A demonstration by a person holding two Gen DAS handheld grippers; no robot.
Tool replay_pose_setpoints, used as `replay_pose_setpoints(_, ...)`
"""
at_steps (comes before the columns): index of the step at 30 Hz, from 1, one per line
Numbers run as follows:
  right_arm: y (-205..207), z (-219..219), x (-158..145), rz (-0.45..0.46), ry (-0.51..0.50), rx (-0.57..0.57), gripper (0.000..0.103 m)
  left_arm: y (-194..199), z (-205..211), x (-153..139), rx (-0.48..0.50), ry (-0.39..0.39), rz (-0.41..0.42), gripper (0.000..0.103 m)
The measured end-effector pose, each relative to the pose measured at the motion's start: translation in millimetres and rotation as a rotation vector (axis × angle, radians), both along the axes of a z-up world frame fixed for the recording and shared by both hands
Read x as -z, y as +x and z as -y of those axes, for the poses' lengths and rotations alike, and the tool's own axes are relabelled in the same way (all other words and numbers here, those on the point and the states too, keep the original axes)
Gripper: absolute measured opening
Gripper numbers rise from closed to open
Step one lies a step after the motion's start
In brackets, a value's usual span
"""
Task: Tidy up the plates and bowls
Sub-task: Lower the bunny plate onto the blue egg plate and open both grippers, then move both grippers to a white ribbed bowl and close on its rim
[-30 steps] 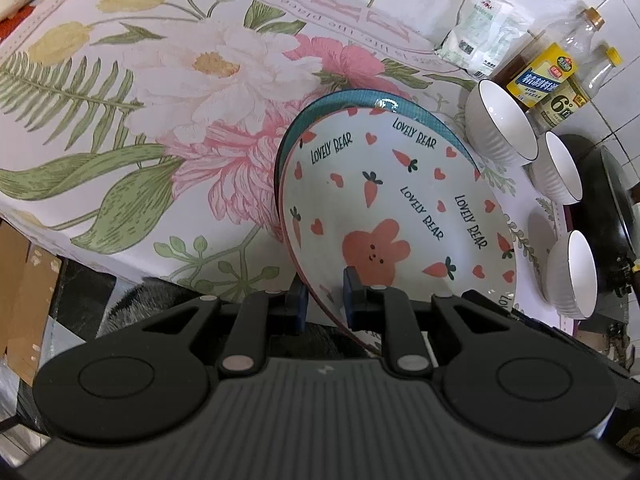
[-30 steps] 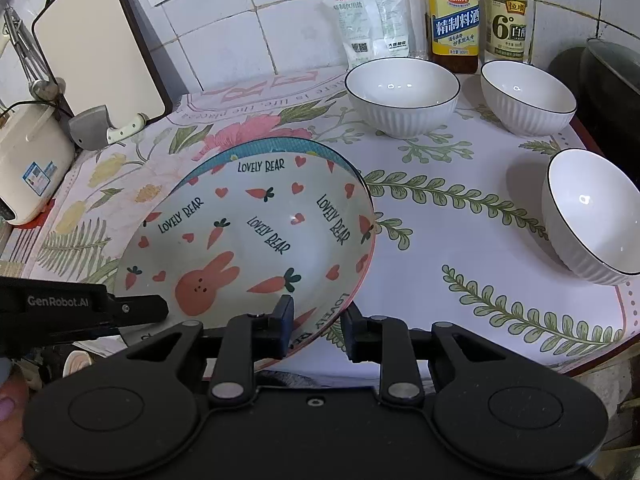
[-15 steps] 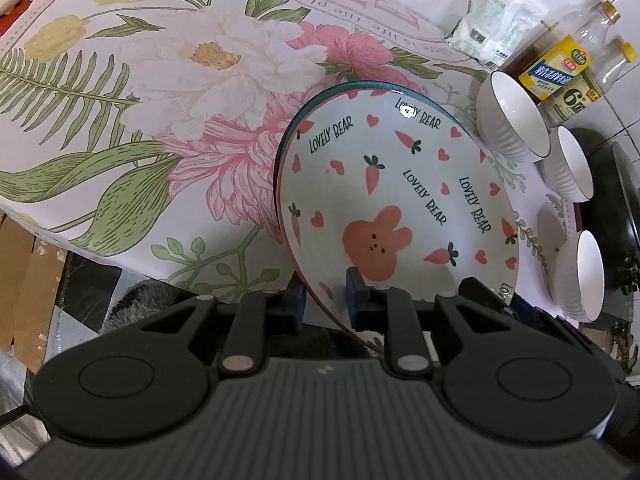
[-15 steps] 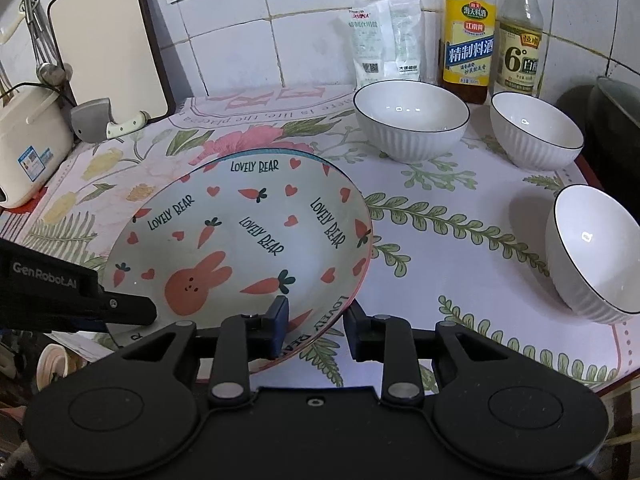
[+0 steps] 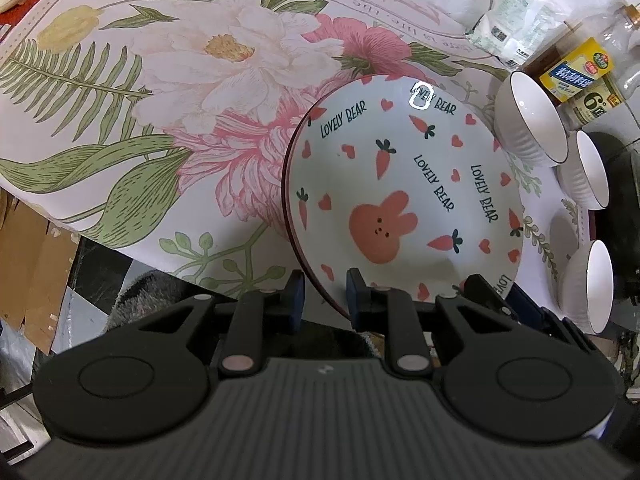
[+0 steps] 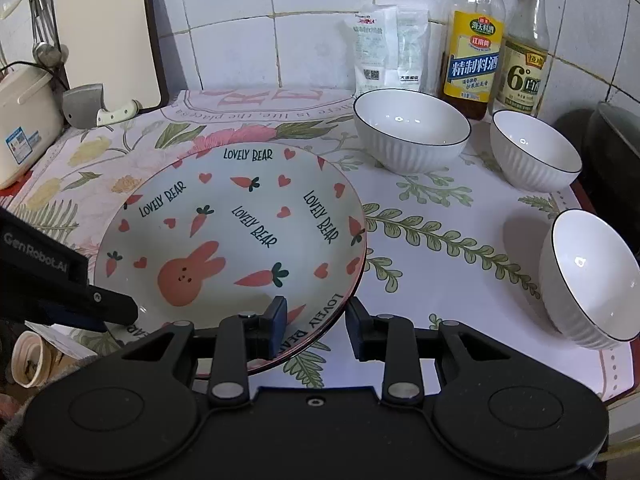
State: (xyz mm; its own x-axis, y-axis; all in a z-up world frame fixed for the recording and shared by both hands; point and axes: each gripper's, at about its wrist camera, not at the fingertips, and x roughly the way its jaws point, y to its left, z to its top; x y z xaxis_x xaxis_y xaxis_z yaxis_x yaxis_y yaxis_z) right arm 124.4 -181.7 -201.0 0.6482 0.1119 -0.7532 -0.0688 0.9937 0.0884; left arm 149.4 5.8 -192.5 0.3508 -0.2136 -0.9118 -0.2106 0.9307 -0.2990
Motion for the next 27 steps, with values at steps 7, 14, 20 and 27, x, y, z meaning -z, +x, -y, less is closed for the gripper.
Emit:
replay_pose_setpoints(7, -24, 24, -18, 0.078, 0.068, -0.02, 0.037, -20, 4, -21, 0.072, 0.029, 0.021, 0.02)
replay_pose_setpoints(14, -65, 60, -49, 0.217, 0.051, -0.067, 0.048, -47, 24, -55, 0.185, 0.108, 0.105, 0.026)
replay_pose_setpoints(20, -98, 89, -63, 0.295, 0.019, -0.075, 0.057, -67, 52, -87, 0.295, 0.12, 0.217, 0.032)
replay_pose_setpoints(27, -131, 114, -69, 0.34, -0.018, -0.044, 0.06, -83, 97, -108, 0.423, 0.121, 0.312, 0.039)
